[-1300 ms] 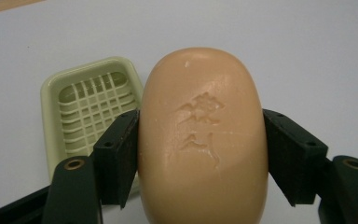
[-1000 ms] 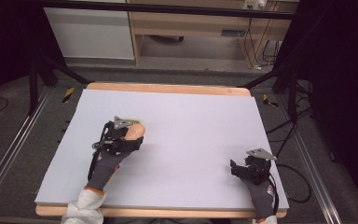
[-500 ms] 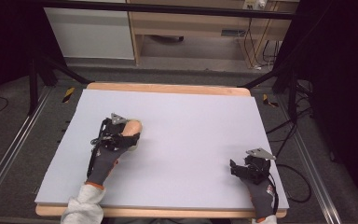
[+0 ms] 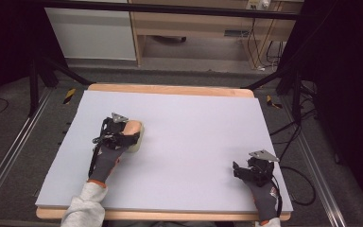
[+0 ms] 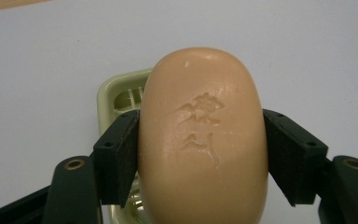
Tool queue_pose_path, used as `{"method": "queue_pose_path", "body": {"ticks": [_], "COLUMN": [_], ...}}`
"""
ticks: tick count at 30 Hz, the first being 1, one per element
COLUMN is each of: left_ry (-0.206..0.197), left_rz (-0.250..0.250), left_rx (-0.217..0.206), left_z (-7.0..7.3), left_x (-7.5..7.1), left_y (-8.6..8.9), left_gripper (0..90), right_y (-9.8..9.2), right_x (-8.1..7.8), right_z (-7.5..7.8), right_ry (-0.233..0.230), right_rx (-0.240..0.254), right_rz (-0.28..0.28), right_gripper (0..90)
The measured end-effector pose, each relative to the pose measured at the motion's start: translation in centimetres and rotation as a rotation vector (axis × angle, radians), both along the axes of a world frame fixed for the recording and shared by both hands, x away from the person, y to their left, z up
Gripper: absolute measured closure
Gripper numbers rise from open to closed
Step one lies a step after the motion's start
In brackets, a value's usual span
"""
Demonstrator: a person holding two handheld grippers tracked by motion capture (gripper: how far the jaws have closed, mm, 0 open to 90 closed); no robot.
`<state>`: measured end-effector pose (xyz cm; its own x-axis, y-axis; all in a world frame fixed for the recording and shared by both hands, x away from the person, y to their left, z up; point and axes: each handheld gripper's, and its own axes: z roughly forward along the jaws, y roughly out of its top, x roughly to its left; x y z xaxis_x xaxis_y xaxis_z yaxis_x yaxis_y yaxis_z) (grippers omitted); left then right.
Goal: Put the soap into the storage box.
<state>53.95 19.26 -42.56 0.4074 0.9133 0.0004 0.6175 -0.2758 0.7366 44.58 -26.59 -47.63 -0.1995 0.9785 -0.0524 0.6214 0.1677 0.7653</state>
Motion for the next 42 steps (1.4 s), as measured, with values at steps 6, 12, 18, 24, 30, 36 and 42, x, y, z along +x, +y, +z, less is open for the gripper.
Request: {"method": "queue_pose_path", "body": {"ticks": [6,12,18,24,30,36,42], "left_ry": [0.005,0.009,0.019,0.03,0.042,0.046,0.045], "left_rz": [0.011,0.021,0.018,0.024,0.027,0.028,0.031], "left_rx": [0.002,0.001,0.008,0.017,0.02,0.023,0.021], "left_z": [-0.4,-0.7,-1.1,-1.6,-2.0,-2.2,-2.3], "left_x": [0.4,0.7,1.1,1.3,1.5,1.6,1.6], "left_y": [0.2,0.4,0.3,0.4,0.5,0.5,0.6], "left_gripper": [31.5,31.5,31.5,31.5,31.5,31.5,31.5], "right_y": [0.0,0.1,0.1,0.1,0.1,0.1,0.1], "right_x": [0.0,0.0,0.0,0.0,0.0,0.0,0.0], "right_z": [0.0,0.0,0.0,0.0,0.0,0.0,0.0], "right_ry": [-0.004,-0.001,0.004,0.002,0.002,0.001,0.001], "right_rx": [0.001,-0.003,0.005,0.004,0.005,0.003,-0.001], "right_rz": [0.0,0.002,-0.003,0.0,0.001,0.002,0.004], "right_gripper": [9.7,9.6,9.6,9.6,9.6,9.6,9.6]}}
